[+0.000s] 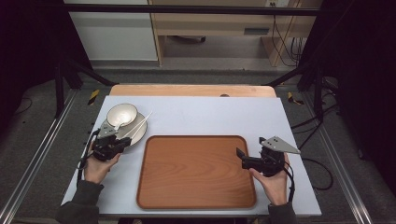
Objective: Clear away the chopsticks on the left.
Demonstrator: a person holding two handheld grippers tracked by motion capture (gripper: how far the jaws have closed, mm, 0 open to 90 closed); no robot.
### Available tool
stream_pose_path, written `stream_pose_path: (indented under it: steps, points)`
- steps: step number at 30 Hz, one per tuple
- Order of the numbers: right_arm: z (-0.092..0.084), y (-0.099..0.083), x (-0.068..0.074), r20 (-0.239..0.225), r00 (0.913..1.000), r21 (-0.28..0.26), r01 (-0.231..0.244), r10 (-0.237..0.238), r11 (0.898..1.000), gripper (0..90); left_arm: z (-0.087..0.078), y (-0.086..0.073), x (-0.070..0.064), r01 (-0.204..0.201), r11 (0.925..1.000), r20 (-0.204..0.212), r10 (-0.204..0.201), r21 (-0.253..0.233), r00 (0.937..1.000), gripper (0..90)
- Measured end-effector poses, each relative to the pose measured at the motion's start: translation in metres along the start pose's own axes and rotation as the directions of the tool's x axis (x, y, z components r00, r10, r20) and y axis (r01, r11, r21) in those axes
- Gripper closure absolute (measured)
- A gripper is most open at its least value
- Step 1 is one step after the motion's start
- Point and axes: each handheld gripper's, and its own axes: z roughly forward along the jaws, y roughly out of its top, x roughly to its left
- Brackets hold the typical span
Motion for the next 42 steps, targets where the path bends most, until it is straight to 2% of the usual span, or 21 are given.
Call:
stream_pose_path:
  steps: [10, 17, 21, 23, 24, 27, 28, 31, 34, 35, 40, 42]
  points:
    - [-0.001, 0.0, -0.003, 0.006, 0.9999, 0.0, -0.008, 0.008, 1.0, 5.6, -0.022, 0.01, -0.042, 0.017, 0.9967, -0.034, -0.019, -0.08, 0.9992, 84.2]
    - [-0.005, -0.001, -0.007, 0.022, 0.9996, -0.001, -0.02, 0.02, 1.0, 5.4, -0.037, 0.01, -0.063, 0.048, 0.9928, -0.087, -0.058, -0.109, 0.9946, 84.2]
    - [-0.006, -0.001, -0.007, 0.02, 0.9996, -0.004, -0.021, 0.021, 1.0, 5.5, -0.035, 0.007, -0.072, 0.097, 0.9896, -0.074, -0.105, -0.106, 0.9917, 84.2]
    - [-0.005, -0.001, -0.007, 0.017, 0.9997, -0.003, -0.016, 0.016, 1.0, 5.5, -0.031, 0.007, -0.076, 0.083, 0.992, -0.079, -0.09, -0.095, 0.9927, 84.4]
    - [-0.005, -0.002, -0.006, 0.016, 0.9998, 0.003, -0.013, 0.013, 1.0, 5.4, -0.028, 0.006, -0.078, 0.094, 0.9916, -0.076, -0.101, -0.089, 0.992, 84.5]
    - [-0.005, -0.002, -0.006, 0.014, 0.9998, 0.002, -0.015, 0.015, 1.0, 5.5, -0.022, 0.005, -0.083, 0.074, 0.9955, -0.081, -0.079, -0.06, 0.9936, 84.5]
    - [-0.005, -0.002, -0.007, 0.014, 0.9998, 0.001, -0.014, 0.014, 1.0, 5.5, -0.022, 0.005, -0.083, 0.079, 0.9953, -0.074, -0.083, -0.056, 0.9937, 84.6]
    - [-0.005, -0.002, -0.007, 0.015, 0.9998, 0.002, -0.016, 0.016, 1.0, 5.5, -0.025, 0.005, -0.084, 0.11, 0.9924, -0.061, -0.114, -0.054, 0.9916, 84.6]
    - [-0.004, -0.002, -0.006, 0.012, 0.9998, 0.004, -0.016, 0.016, 1.0, 5.5, -0.039, 0.01, -0.09, 0.132, 0.9889, -0.064, -0.137, -0.067, 0.9885, 84.6]
    - [-0.004, -0.002, -0.006, 0.012, 0.9998, 0.004, -0.016, 0.016, 1.0, 5.5, -0.039, 0.01, -0.09, 0.132, 0.9889, -0.064, -0.137, -0.067, 0.9885, 84.6]
    - [-0.005, -0.001, -0.005, 0.007, 0.9998, -0.002, -0.017, 0.017, 1.0, 5.5, -0.049, 0.014, -0.107, 0.149, 0.9868, -0.06, -0.153, -0.063, 0.9864, 84.6]
    - [-0.006, 0.0, -0.005, 0.007, 0.9999, -0.005, -0.014, 0.014, 1.0, 5.6, -0.05, 0.011, -0.114, 0.173, 0.983, -0.051, -0.176, -0.062, 0.983, 84.6]
